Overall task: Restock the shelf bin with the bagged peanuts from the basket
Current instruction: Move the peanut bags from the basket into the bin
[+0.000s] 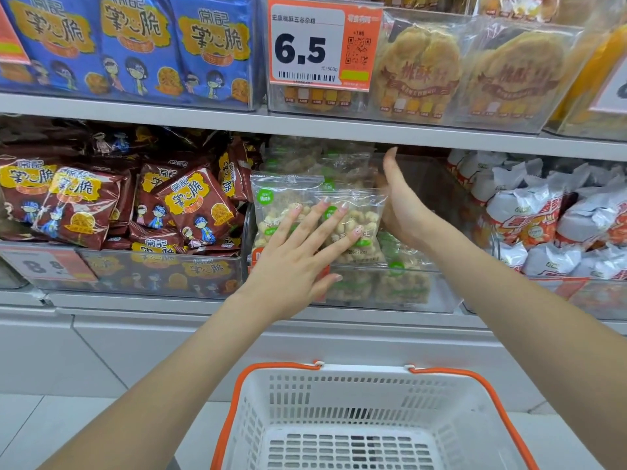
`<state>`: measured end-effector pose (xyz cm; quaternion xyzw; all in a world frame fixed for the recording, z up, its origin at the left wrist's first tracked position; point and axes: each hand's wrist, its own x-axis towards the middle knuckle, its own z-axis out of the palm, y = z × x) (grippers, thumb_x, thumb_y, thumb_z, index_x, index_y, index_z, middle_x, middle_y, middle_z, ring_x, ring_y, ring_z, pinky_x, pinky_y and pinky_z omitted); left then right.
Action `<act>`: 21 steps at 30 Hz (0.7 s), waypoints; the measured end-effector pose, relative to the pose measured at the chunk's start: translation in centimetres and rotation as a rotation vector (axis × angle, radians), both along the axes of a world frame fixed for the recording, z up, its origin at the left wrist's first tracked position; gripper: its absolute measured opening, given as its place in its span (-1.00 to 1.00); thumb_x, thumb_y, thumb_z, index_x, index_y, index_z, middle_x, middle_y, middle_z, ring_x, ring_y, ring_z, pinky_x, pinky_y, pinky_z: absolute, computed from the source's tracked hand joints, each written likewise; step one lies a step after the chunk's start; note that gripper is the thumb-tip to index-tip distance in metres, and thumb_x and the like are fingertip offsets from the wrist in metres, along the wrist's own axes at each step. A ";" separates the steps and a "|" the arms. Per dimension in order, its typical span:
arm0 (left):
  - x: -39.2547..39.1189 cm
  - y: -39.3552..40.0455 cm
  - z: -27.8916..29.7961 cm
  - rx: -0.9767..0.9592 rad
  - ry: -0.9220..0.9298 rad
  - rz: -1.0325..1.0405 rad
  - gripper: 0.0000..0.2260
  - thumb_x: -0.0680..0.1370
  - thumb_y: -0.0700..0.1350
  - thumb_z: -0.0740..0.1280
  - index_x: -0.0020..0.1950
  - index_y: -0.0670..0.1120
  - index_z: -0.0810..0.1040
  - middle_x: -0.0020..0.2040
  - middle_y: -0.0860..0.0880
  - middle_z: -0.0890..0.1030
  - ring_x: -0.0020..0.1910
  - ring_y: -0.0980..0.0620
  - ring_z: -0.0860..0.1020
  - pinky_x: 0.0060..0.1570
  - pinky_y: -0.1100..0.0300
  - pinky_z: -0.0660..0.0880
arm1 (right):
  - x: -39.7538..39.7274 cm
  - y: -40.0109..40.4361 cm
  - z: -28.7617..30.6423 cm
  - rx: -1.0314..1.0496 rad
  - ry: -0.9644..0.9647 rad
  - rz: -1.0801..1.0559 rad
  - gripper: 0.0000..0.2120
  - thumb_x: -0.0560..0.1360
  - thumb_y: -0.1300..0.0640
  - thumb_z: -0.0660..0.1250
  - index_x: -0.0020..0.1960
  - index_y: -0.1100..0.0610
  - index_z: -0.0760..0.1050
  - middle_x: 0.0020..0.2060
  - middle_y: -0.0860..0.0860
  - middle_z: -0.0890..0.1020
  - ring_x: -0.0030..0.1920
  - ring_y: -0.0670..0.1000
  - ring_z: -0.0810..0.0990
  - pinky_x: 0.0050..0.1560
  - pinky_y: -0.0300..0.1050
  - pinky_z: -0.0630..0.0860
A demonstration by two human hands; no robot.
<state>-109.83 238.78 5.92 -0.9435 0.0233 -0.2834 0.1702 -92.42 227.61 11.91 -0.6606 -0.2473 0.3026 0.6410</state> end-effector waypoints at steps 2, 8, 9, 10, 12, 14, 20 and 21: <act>0.0 0.0 0.0 0.003 -0.002 -0.001 -0.45 0.58 0.19 0.05 0.54 0.07 0.10 0.55 -0.10 0.10 0.53 -0.14 0.03 0.44 -0.16 0.03 | -1.1 -1.3 0.4 -0.080 -0.116 0.030 0.07 0.18 -0.67 -0.01 0.54 -0.12 0.05 0.54 -0.04 0.11 0.54 0.01 0.06 0.51 0.15 -0.02; 0.1 -0.1 0.0 -0.008 -0.025 -0.008 -0.44 0.55 0.17 0.10 0.51 0.03 0.11 0.53 -0.12 0.15 0.52 -0.16 0.09 0.43 -0.16 0.06 | -3.5 -3.2 -0.7 -0.424 -0.590 0.135 -0.03 0.32 -0.28 0.43 0.52 0.11 0.05 0.27 -0.09 0.46 0.26 -0.06 0.45 0.08 -0.30 0.41; 0.1 -0.1 0.0 -0.008 -0.026 -0.008 -0.44 0.55 0.17 0.10 0.50 0.02 0.10 0.53 -0.12 0.15 0.52 -0.17 0.10 0.43 -0.16 0.06 | -3.6 -3.0 -0.9 -0.426 -0.599 0.144 -0.02 0.31 -0.25 0.46 0.51 0.11 0.06 0.23 -0.11 0.49 0.22 -0.08 0.48 0.04 -0.32 0.41; 0.1 -0.1 0.0 -0.008 -0.025 -0.007 -0.44 0.55 0.17 0.10 0.50 0.01 0.11 0.53 -0.12 0.15 0.52 -0.17 0.10 0.43 -0.16 0.07 | -3.7 -2.9 -1.1 -0.411 -0.598 0.146 -0.02 0.29 -0.25 0.48 0.50 0.10 0.08 0.22 -0.12 0.51 0.21 -0.09 0.50 0.06 -0.31 0.42; 0.0 -0.1 0.0 -0.004 -0.021 -0.005 -0.45 0.54 0.17 0.11 0.49 0.01 0.13 0.53 -0.12 0.16 0.51 -0.17 0.11 0.42 -0.16 0.08 | -3.6 -2.9 -1.1 -0.399 -0.614 0.157 -0.06 0.30 -0.22 0.48 0.49 0.08 0.10 0.19 -0.15 0.51 0.17 -0.13 0.50 0.04 -0.36 0.40; 0.1 -0.1 0.0 -0.003 -0.009 0.001 -0.46 0.54 0.17 0.10 0.49 0.03 0.16 0.53 -0.12 0.15 0.52 -0.17 0.11 0.42 -0.17 0.09 | -3.7 -3.3 -0.7 -0.415 -0.647 0.193 -0.12 0.32 -0.18 0.47 0.46 0.07 0.11 0.20 -0.14 0.46 0.16 -0.14 0.46 -0.07 -0.45 0.34; 0.1 0.0 0.1 -0.011 -0.011 0.004 -0.43 0.54 0.18 0.11 0.53 0.06 0.16 0.54 -0.10 0.14 0.52 -0.14 0.07 0.43 -0.16 0.07 | -3.2 -4.8 0.0 -0.507 -0.892 0.205 0.23 0.17 -0.42 0.37 0.54 -0.04 -0.31 0.55 -0.02 0.05 0.49 -0.06 0.14 0.42 -0.16 0.20; 0.1 0.0 0.1 -0.012 -0.014 0.002 -0.43 0.54 0.17 0.12 0.53 0.06 0.17 0.54 -0.10 0.14 0.52 -0.14 0.08 0.43 -0.16 0.07 | -3.2 -4.6 -0.3 -0.539 -0.934 0.193 0.27 0.15 -0.46 0.35 0.51 -0.06 -0.39 0.55 0.01 0.05 0.50 -0.02 0.16 0.45 -0.07 0.23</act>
